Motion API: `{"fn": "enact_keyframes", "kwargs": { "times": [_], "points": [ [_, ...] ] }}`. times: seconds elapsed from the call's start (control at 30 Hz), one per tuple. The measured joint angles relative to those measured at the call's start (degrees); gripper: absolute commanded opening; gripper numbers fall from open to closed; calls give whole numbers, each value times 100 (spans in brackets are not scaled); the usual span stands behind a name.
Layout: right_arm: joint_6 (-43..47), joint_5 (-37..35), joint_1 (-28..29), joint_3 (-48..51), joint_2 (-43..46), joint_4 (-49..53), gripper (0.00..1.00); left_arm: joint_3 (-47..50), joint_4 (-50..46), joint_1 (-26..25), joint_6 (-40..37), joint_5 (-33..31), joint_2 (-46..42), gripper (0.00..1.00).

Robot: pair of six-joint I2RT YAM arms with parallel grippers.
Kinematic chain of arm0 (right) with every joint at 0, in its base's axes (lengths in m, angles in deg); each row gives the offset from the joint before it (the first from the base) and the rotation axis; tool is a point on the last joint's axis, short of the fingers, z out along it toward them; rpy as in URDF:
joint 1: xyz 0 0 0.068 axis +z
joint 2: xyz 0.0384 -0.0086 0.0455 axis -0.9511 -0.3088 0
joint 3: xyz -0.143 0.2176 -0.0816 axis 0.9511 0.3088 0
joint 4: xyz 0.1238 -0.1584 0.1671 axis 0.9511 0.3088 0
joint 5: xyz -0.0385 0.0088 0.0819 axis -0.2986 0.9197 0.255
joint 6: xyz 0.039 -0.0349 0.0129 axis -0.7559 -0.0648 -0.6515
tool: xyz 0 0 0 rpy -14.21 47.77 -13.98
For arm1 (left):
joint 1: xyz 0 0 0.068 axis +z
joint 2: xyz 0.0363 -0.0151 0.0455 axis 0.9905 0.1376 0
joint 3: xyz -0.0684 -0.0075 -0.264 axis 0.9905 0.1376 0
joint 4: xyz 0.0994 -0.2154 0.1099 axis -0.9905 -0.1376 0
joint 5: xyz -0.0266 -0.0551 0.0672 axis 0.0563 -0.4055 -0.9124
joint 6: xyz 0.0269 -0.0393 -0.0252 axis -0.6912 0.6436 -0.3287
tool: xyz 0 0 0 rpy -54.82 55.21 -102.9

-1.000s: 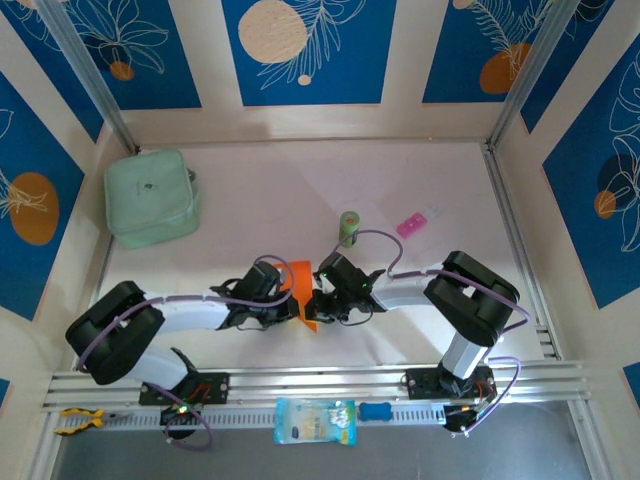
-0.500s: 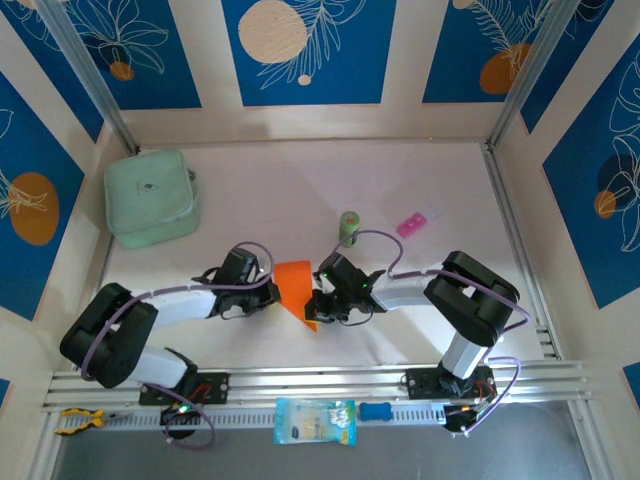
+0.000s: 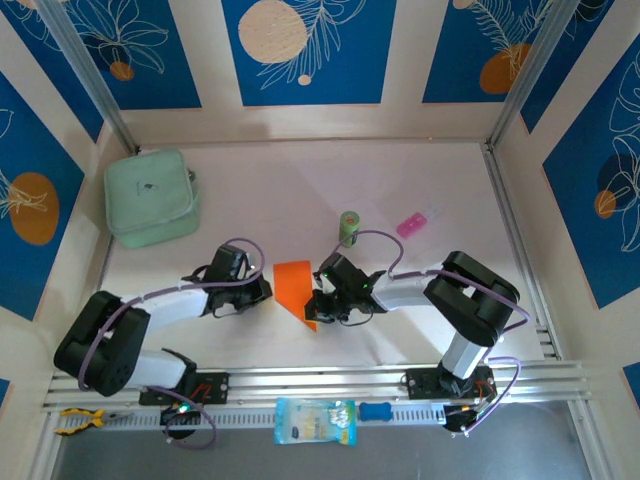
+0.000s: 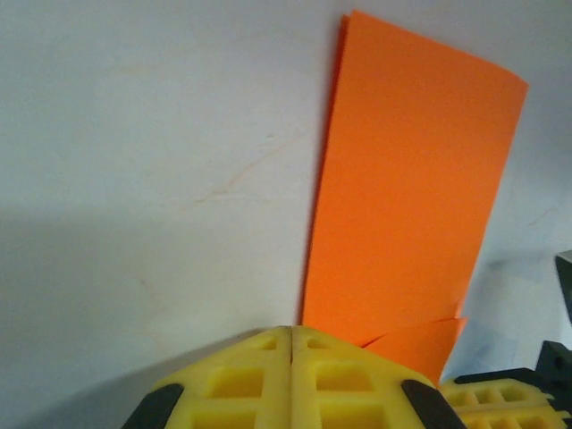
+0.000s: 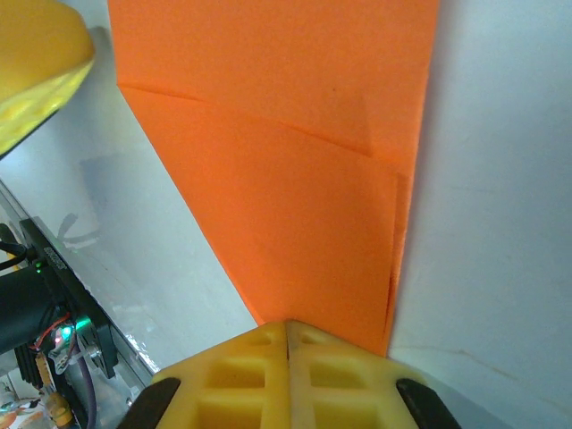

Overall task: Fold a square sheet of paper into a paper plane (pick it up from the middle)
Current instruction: Third fold the triangle at the center of the table.

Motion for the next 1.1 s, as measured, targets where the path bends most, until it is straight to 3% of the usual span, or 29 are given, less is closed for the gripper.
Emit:
{"fn": "enact_keyframes", "kwargs": {
  "times": [0.27, 0.43, 0.63, 1.1],
  "points": [
    [17, 26, -22, 0, 0, 17, 1, -2, 367, -560, 2, 52, -350, 5],
    [33, 42, -24, -11, 0, 28, 1, 0, 911, -907, 9, 271, 63, 3],
    [160, 50, -33, -131, 0, 260, 1, 85, 1322, -931, 153, 378, 789, 0],
    [376, 13, 48, -354, -13, 407, 2, 72, 1311, -931, 151, 339, 787, 0]
  ]
}}
